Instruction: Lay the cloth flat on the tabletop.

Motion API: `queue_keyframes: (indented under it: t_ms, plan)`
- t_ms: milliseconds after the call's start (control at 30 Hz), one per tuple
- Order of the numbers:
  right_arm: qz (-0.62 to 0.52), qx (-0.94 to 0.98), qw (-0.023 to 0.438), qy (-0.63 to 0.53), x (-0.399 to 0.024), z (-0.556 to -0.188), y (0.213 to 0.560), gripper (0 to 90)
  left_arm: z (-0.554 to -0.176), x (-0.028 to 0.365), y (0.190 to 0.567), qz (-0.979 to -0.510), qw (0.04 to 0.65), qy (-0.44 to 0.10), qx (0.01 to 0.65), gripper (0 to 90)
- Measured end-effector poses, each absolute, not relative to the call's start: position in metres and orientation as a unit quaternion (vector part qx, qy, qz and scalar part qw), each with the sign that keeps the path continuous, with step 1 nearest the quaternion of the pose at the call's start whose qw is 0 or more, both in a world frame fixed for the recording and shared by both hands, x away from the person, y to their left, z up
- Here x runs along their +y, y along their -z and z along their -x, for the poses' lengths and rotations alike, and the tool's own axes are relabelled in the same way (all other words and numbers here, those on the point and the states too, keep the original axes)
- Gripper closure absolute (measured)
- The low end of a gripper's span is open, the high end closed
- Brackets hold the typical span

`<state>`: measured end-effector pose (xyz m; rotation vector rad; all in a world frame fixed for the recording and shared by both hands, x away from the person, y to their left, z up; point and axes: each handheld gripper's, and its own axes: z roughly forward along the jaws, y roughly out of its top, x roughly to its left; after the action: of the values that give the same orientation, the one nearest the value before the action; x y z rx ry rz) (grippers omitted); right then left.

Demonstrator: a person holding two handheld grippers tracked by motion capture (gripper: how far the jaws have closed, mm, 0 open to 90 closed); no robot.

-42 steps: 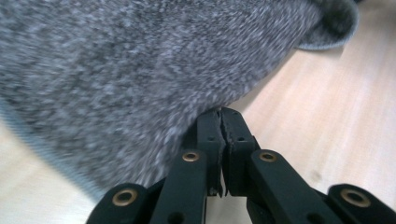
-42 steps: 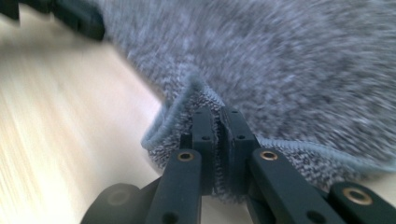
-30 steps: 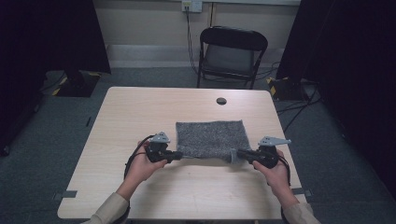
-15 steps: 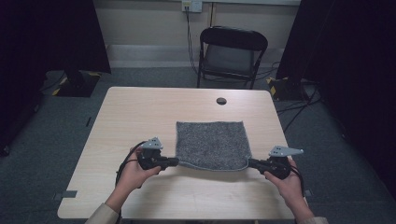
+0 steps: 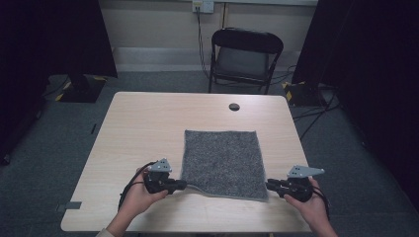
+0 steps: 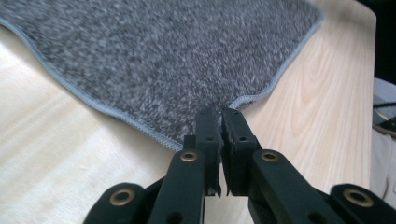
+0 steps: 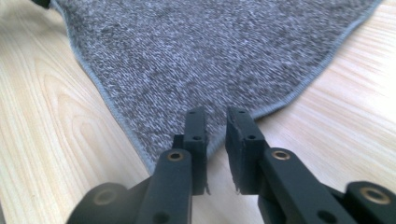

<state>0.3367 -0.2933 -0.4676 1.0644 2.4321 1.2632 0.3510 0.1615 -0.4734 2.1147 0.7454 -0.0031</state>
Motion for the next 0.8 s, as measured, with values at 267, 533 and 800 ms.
queue_keyframes:
  t_ms: [267,533,800]
  plan:
    - [-0.361,0.817,0.119,-0.434,-0.295,-0.340,0.458,72.0,-0.354,0.165,0.462,-0.841,0.457,-0.022,0.290,60.5]
    - [-0.343,0.830,0.117,-0.423,-0.282,-0.347,0.466,70.2,-0.369,0.159,0.463,-0.838,0.453,-0.069,0.298,41.8]
    - [-0.324,0.854,0.106,-0.393,-0.271,-0.354,0.478,69.7,-0.371,0.146,0.489,-0.863,0.410,-0.062,0.289,38.5]
